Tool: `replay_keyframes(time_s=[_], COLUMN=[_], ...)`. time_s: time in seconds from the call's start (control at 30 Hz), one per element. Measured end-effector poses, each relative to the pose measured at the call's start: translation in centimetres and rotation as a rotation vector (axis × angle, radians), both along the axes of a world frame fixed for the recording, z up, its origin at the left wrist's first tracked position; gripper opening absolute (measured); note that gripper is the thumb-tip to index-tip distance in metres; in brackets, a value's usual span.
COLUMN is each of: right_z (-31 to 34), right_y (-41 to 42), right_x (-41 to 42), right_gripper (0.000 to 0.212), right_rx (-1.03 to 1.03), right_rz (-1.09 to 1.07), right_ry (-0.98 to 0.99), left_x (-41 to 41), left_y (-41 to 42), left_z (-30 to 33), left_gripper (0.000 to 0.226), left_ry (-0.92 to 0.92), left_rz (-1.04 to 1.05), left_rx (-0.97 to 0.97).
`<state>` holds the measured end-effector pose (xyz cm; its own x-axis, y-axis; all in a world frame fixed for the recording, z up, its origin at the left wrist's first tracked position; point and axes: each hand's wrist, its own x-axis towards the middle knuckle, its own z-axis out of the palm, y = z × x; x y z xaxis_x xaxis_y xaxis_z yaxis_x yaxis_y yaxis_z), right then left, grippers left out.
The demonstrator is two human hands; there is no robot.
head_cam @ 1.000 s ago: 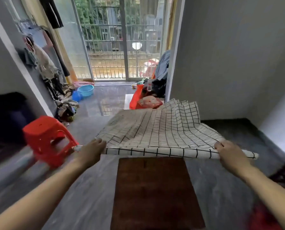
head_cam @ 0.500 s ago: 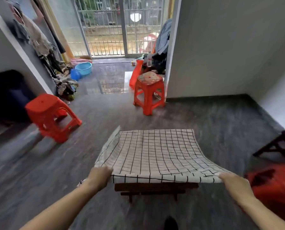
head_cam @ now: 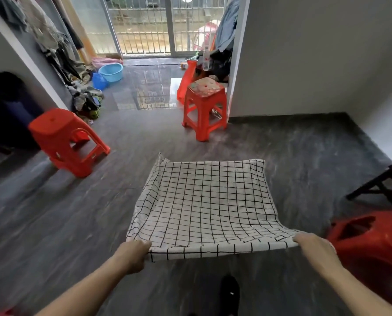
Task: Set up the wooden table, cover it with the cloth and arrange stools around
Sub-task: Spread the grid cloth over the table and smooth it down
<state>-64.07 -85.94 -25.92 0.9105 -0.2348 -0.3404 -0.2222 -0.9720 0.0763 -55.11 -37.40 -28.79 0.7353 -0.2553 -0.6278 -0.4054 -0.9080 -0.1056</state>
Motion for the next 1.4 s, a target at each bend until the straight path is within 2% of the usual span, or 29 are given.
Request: replay_keyframes(time_s=[0.13, 0.23, 0.4, 0.57, 0.7, 0.77, 0.93, 1.07, 1.2, 1.4], right_z=[-3.2, -5.4, -8.9, -14.3, -17.1, -18.5, -21.9, -24.3, -26.3, -28.8], right_y=[-0.9, -0.9, -0.1, -0.8, -0.1, 0.2, 1.3, 2.5, 3.5, 3.8], right_x=[-0.1, -0.4, -2.0, -3.4, -2.9, -2.2, 1.0, 3.5, 6.0, 8.7], right_gripper=[0.012, 0.015, 0.005, 0.020, 0.058, 0.065, 0.066, 0.073, 0.081, 0.076], right_rx=[0.014, 0.012, 0.086, 0.079, 0.085, 0.102, 0.146, 0.208, 0.206, 0.183], right_rz=[-0.013, -0.023, -0.077, -0.040, 0.067, 0.079, 0.131, 0.143, 0.177, 0.175], right_ry=[0.034, 0.065, 0.117, 0.265, 0.462, 0.530, 0.510, 0.476, 0.437, 0.381], left_x=[-0.7, -1.3, -3.1, -4.2, -4.4, -4.2, -3.0, -2.1, -0.7, 1.7], left_y=[0.2, 0.0, -0.8, -1.6, -2.4, -3.5, -6.7, -8.7, -9.3, -8.4], left_z=[-1.9, -4.0, -8.0, -12.8, -16.6, -17.9, -21.5, -23.5, -25.1, -27.1], left_gripper=[0.029, 0.031, 0.026, 0.033, 0.060, 0.056, 0.045, 0.057, 0.064, 0.070], left_ry=[0.009, 0.069, 0.193, 0.299, 0.405, 0.369, 0.257, 0.220, 0.096, 0.021], left_rz=[-0.001, 0.002, -0.037, -0.060, -0.022, -0.007, 0.188, 0.256, 0.332, 0.560], left_rx=[-0.009, 0.023, 0.089, 0.210, 0.237, 0.194, -0.064, -0.101, -0.134, -0.205])
